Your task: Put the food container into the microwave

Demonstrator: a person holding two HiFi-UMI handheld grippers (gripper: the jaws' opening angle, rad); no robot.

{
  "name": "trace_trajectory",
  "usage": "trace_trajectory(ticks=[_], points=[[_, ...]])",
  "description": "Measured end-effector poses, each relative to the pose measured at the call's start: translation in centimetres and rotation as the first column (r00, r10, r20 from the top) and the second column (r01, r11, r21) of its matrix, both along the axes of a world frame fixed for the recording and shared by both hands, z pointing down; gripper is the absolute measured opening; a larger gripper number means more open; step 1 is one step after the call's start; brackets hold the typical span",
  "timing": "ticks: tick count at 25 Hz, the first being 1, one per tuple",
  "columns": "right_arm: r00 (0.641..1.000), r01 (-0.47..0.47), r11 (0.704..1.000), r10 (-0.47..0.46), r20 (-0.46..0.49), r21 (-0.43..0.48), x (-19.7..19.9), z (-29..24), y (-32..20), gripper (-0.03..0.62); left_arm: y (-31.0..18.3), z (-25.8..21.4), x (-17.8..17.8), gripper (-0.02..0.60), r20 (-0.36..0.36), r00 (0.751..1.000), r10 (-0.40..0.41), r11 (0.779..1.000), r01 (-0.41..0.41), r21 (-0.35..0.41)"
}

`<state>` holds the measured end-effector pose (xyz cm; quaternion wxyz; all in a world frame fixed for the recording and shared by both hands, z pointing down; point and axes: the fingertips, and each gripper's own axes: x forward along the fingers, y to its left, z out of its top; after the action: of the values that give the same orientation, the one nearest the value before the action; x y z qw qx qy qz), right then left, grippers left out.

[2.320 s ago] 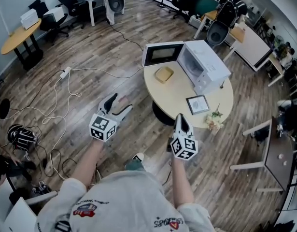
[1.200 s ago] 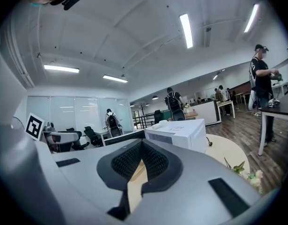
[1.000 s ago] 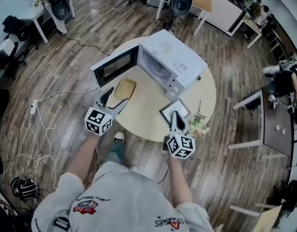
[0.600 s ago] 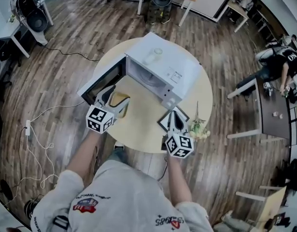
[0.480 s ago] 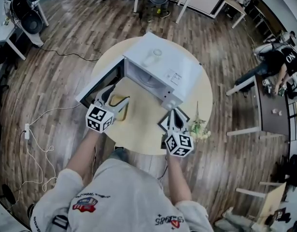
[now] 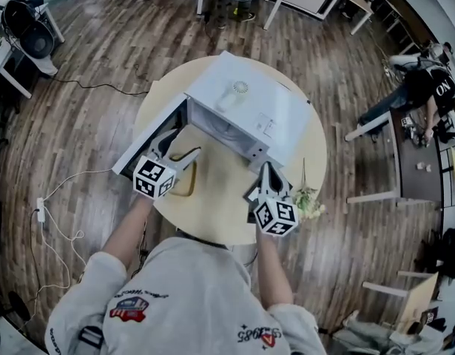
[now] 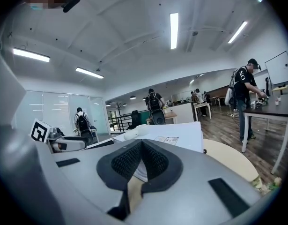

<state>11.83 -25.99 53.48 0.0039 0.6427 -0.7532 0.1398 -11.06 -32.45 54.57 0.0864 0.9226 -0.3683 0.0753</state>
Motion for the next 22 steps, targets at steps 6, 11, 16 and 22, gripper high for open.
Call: trace_trajectory(ticks=[6, 11, 16, 22], points=[[1.000, 0.023, 1.000, -0.023, 0.019, -0.003, 1.3, 0.4, -0.9, 0.005, 0.5, 3.6, 0.8, 0.333, 0.025, 1.000, -0.013, 0.996, 0.015, -0.087], [0.999, 0.037, 0.999, -0.037, 0.026, -0.004, 2.2, 0.5, -1.0, 0.005, 2.8, 9.3, 0.8, 0.333, 0.095, 0.996, 0.004, 0.978, 0.016, -0.208], [0.999, 0.038, 0.999, -0.038, 0.037, -0.015, 2.6, 1.3, -0.8, 0.005, 5.9, 14.7, 1.1, 0.333, 0.177, 0.977, 0.122, 0.944, -0.059, -0.326], [0.999, 0.032, 0.999, -0.031, 0.039, -0.032, 3.5, 1.8, -0.2, 0.005, 9.5, 20.5, 1.0, 0.333, 0.253, 0.929, 0.272, 0.874, -0.128, -0.468]])
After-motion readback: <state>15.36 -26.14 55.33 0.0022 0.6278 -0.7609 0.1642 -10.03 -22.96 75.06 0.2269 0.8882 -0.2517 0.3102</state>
